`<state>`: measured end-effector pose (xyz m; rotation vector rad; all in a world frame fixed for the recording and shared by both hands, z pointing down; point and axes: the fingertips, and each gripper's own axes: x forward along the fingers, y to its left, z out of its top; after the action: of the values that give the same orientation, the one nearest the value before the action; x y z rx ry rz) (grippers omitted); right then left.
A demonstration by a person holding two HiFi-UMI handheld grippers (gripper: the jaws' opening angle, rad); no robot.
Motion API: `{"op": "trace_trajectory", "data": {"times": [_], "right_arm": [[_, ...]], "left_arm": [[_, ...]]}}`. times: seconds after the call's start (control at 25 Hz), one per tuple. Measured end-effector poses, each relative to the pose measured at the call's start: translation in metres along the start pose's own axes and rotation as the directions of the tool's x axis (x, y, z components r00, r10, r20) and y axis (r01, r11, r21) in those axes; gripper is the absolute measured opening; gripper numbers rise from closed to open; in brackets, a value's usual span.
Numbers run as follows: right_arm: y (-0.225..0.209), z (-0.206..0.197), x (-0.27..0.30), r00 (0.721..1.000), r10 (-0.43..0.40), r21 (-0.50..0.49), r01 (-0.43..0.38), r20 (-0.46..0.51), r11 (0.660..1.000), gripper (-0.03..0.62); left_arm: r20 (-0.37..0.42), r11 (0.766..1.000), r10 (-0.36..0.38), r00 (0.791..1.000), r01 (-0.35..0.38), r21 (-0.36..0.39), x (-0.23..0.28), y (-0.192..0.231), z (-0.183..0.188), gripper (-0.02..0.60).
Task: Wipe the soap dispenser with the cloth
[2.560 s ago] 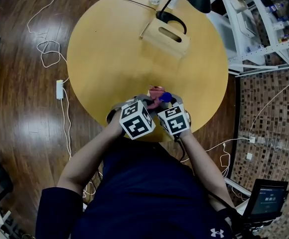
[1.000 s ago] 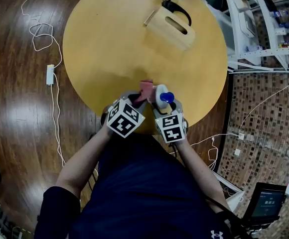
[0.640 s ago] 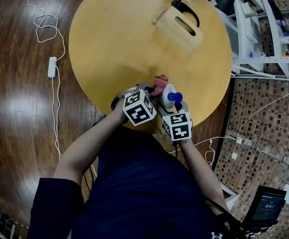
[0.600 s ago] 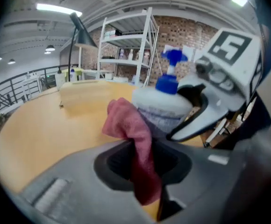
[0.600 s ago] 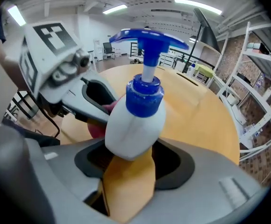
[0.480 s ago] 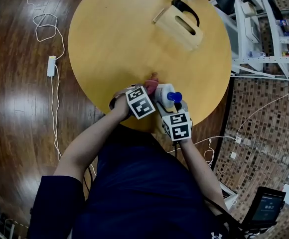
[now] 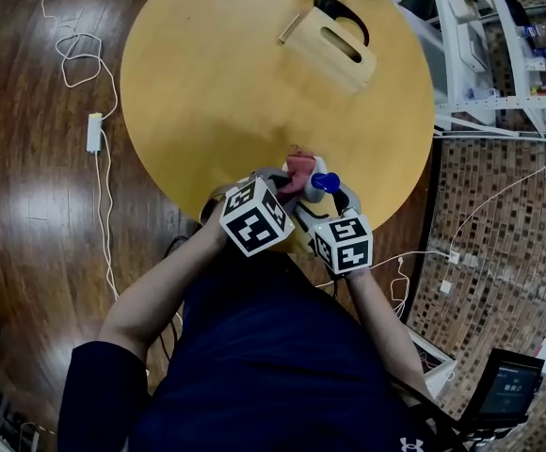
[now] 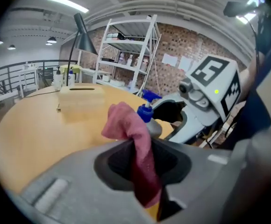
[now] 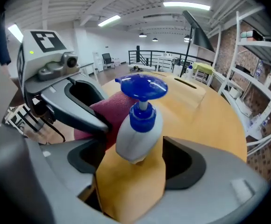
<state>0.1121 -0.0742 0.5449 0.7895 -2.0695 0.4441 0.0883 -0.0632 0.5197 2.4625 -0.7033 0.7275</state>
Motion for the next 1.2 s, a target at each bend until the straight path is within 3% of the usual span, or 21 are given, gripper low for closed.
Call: {"op": "trace_trajectory", "data": {"times": [0.16, 0.24, 0.4, 0.48, 0.68, 0.84, 0.96, 1.04, 1.12, 1.2], "right_arm": [[-0.001, -0.006, 0.011, 0.996, -0.044, -0.062, 0.04, -0.072, 0.997, 0.369], [-0.007, -0.009, 0.012, 0.993, -0.07, -0.073, 0.064, -0.093, 0.995, 0.3], [-0.005, -0.008, 0.013, 0.996, -0.027, 0.016, 0.029, -0.084, 0.999, 0.284], [-0.003, -0.008, 0.013, 0.997, -0.014, 0.04, 0.017, -0.081, 0.999, 0.284], [0.001, -0.002, 0.003, 0.999, 0.022, 0.034, -0.021, -0.04, 0.999, 0.31], [0.002, 0.03, -0.025, 0.992, 0.064, -0.037, -0.061, 0.105, 0.997, 0.314], [-0.007, 0.048, -0.034, 0.978, 0.076, -0.075, -0.062, 0.193, 0.995, 0.286], [-0.01, 0.049, -0.032, 0.977, 0.074, -0.119, -0.051, 0.2, 0.992, 0.272], [-0.009, 0.046, -0.028, 0.978, 0.07, -0.171, -0.036, 0.196, 0.985, 0.21], [-0.009, 0.047, -0.026, 0.976, 0.055, -0.167, -0.02, 0.212, 0.986, 0.201]], "left_arm": [[-0.037, 1.0, 0.027, 0.999, -0.027, 0.011, 0.004, 0.002, -0.012, 0.087], [-0.083, 1.0, 0.017, 0.996, -0.016, 0.015, 0.013, 0.003, -0.025, 0.087], [-0.203, 1.0, -0.005, 0.979, 0.005, 0.0, 0.047, 0.006, -0.07, 0.089], [-0.217, 0.999, -0.006, 0.976, -0.003, -0.042, 0.059, 0.006, -0.084, 0.089], [-0.1, 0.984, 0.074, 0.992, -0.089, -0.156, 0.044, 0.017, -0.069, 0.089], [0.031, 0.989, 0.075, 0.997, -0.07, -0.132, 0.01, 0.01, -0.03, 0.089], [0.083, 0.993, 0.079, 0.993, -0.071, -0.089, 0.001, 0.002, -0.008, 0.089], [0.085, 0.994, 0.087, 0.993, -0.081, -0.074, 0.007, 0.001, -0.004, 0.089], [0.047, 0.993, 0.094, 0.994, -0.09, -0.078, 0.02, 0.004, -0.014, 0.089], [-0.001, 0.991, 0.1, 0.995, -0.1, -0.09, 0.032, 0.011, -0.029, 0.089]]}}
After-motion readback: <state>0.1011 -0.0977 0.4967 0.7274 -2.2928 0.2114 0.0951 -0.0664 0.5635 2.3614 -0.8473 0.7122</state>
